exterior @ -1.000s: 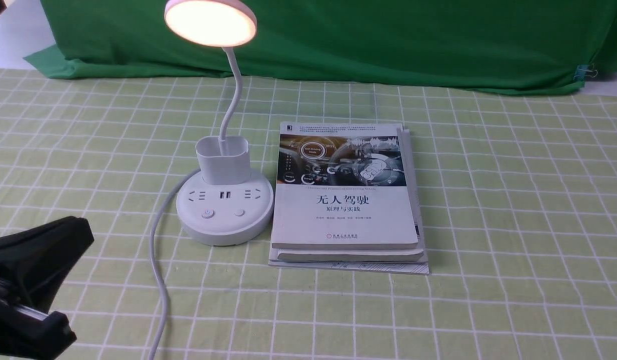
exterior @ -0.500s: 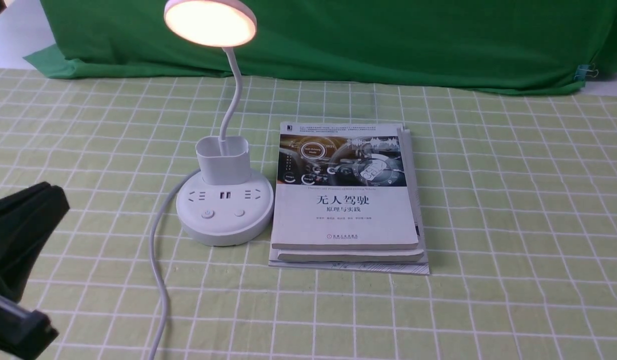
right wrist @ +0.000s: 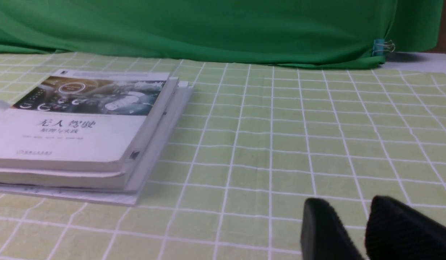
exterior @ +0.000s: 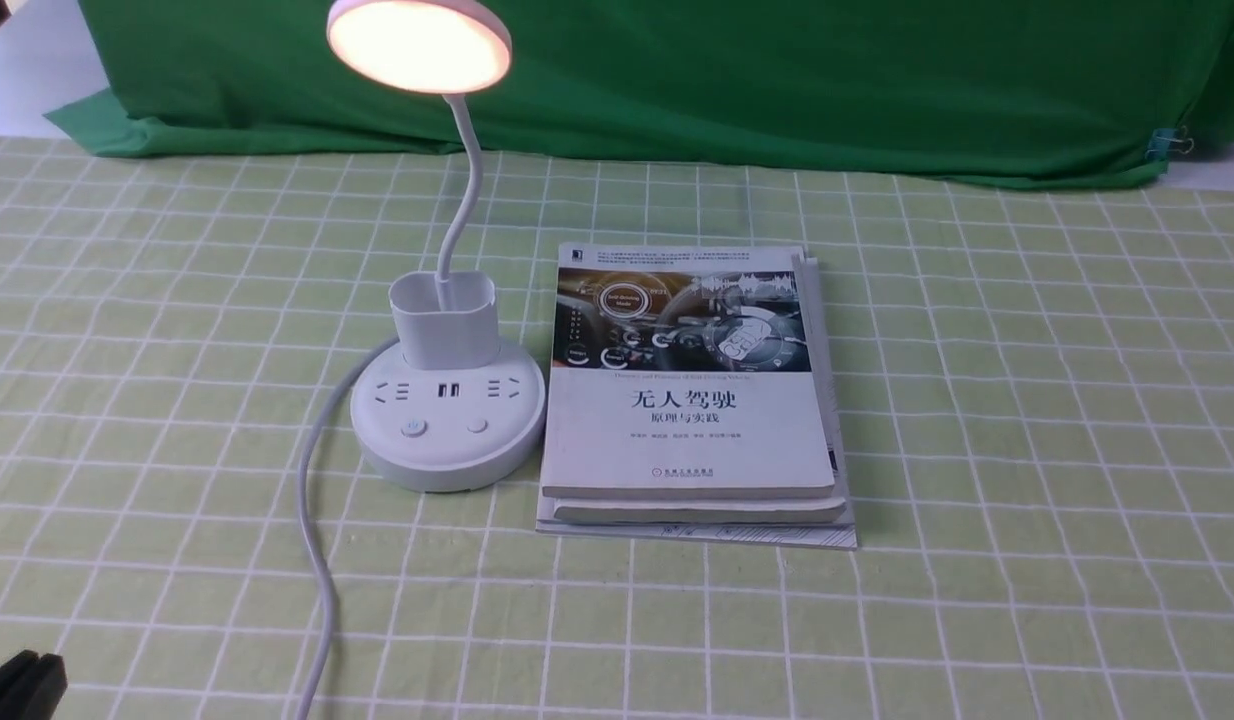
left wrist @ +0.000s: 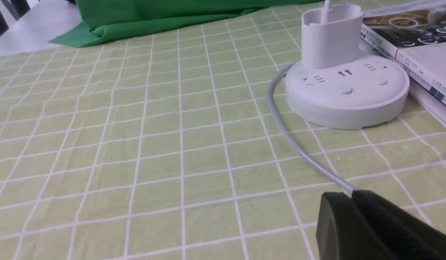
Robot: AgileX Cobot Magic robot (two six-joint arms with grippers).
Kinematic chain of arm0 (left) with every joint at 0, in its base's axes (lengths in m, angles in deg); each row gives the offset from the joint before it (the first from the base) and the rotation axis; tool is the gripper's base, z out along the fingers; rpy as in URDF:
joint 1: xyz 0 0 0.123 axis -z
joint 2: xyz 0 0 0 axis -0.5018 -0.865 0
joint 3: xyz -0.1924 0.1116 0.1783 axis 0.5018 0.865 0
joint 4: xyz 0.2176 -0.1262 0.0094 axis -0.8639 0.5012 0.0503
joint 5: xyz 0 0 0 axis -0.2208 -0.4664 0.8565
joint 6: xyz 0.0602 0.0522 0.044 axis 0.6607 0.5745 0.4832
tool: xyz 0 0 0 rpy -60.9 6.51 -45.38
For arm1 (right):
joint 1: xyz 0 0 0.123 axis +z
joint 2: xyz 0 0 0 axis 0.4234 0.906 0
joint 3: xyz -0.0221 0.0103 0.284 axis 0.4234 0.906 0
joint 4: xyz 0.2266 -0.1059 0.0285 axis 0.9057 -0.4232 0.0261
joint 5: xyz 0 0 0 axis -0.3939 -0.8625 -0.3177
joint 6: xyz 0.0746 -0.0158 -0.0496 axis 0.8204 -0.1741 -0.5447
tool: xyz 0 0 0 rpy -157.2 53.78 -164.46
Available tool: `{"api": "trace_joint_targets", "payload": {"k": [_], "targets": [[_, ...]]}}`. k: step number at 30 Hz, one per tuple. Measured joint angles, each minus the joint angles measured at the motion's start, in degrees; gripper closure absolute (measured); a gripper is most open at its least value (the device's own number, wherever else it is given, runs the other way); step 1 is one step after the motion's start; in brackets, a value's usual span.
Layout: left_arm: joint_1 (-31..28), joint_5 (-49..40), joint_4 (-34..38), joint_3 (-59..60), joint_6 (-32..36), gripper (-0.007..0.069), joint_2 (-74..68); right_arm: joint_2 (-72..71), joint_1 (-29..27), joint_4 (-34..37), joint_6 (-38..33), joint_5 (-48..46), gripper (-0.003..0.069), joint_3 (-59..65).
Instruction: Turn on the table lamp on the green coffee tablecloth with your hand.
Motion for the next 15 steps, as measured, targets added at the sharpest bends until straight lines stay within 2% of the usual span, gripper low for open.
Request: {"api": "trace_joint_targets", "payload": {"k": [15], "targets": [[0.2,0.6,0.8,0.0,-0.8,0.0606,0.2,0.0,0.0,0.0,0.0,0.0,0.0414,0.0]]}}
